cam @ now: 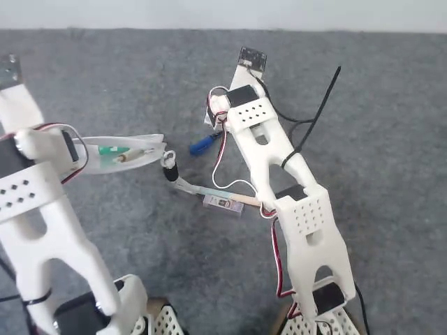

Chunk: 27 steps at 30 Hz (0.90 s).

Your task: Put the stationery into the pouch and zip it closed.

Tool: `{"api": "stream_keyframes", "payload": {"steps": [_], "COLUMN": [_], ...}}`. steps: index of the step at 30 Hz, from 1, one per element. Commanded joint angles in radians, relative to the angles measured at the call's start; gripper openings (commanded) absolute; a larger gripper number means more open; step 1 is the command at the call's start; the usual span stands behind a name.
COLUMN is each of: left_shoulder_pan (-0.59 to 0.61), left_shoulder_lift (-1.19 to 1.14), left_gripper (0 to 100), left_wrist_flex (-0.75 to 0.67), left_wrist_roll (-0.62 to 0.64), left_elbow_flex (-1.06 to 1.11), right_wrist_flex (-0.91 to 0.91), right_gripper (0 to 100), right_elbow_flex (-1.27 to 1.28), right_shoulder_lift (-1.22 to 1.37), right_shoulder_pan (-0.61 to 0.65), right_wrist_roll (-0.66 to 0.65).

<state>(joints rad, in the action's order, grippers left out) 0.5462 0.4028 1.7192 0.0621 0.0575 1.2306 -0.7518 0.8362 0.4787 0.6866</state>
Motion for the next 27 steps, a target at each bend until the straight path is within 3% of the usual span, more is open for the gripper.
{"api": "stream_keyframes", "payload": {"steps": [1, 27], "left_shoulder_pan": [0.006, 0.011], "left_shoulder_lift": [0.015, 0.015], "left_gripper": [1, 1], "left_wrist_flex": [-0.005, -0.005], "left_wrist_roll": [-0.008, -0.008], "left_elbow_flex": [-0.031, -0.031], "right_wrist_flex": [-0.048, -0.064], "right_gripper": [9.1, 8.7], "right_elbow_flex": [-0.028, -0.028], "right_shoulder_lift": [-0.076, 0.099], "right_shoulder_pan": [0.013, 0.03], "right_wrist_roll": [-0.017, -0.051]}}
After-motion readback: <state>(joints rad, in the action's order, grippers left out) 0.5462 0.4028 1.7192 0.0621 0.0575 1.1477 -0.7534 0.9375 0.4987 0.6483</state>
